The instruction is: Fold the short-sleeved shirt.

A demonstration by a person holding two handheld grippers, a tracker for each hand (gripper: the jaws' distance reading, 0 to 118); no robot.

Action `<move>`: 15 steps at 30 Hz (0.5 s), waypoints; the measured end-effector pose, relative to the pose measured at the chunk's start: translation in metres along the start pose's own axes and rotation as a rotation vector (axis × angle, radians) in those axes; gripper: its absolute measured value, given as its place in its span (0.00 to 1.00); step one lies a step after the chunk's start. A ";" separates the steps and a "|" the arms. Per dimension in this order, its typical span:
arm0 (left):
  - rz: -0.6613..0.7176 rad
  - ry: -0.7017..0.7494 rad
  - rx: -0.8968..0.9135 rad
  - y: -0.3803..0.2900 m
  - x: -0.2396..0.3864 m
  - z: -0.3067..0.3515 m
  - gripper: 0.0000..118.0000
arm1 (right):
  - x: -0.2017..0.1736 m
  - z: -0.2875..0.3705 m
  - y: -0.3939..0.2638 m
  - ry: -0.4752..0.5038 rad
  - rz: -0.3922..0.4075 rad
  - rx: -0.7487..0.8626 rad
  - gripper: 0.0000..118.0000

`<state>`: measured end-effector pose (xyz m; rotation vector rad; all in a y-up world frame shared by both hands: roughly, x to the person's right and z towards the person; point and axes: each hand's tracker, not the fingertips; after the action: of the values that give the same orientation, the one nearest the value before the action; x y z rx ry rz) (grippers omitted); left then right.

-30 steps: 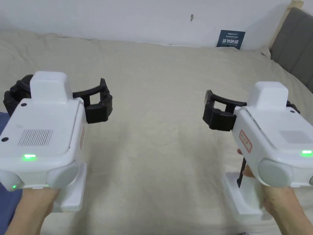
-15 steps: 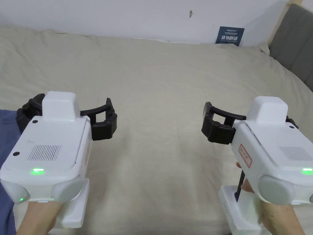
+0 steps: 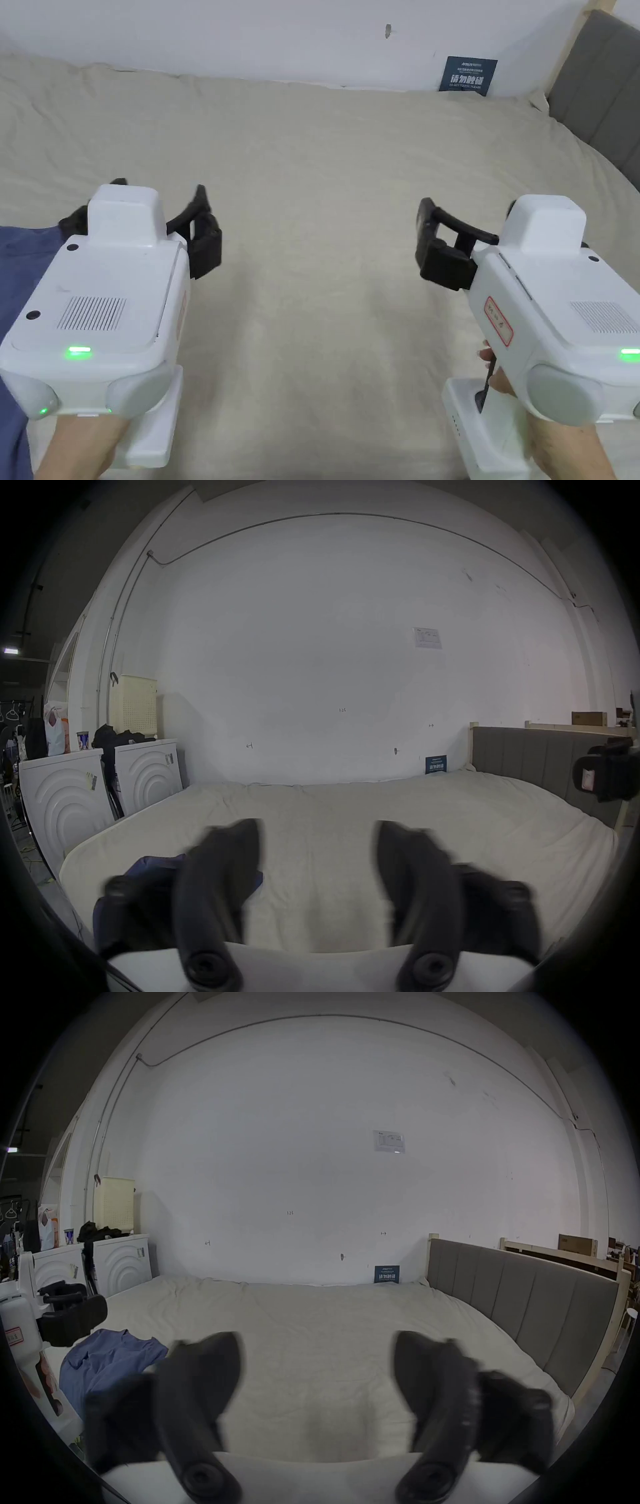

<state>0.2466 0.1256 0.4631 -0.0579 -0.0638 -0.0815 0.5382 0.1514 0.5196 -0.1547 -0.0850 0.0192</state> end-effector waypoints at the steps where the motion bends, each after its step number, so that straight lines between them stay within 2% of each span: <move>1: -0.007 0.004 -0.004 0.001 0.000 -0.001 0.31 | -0.001 0.001 0.001 -0.003 0.005 0.005 0.49; 2: -0.010 0.004 -0.008 0.001 0.000 -0.001 0.18 | -0.001 0.001 0.002 -0.003 0.010 0.005 0.29; 4: -0.004 -0.001 -0.010 0.002 0.000 0.000 0.03 | -0.002 0.001 0.004 -0.015 0.010 0.008 0.10; 5: 0.002 -0.004 -0.009 0.002 -0.001 0.001 0.01 | -0.001 0.001 0.004 -0.009 0.004 0.009 0.03; 8: 0.009 -0.018 -0.024 0.005 -0.001 0.003 0.00 | 0.000 0.000 0.006 -0.012 -0.016 -0.021 0.01; 15: 0.003 -0.017 -0.027 0.007 0.001 0.006 0.00 | 0.000 0.001 0.000 -0.002 0.012 -0.033 0.01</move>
<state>0.2476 0.1326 0.4683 -0.0856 -0.0799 -0.0787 0.5376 0.1510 0.5205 -0.1879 -0.0866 0.0297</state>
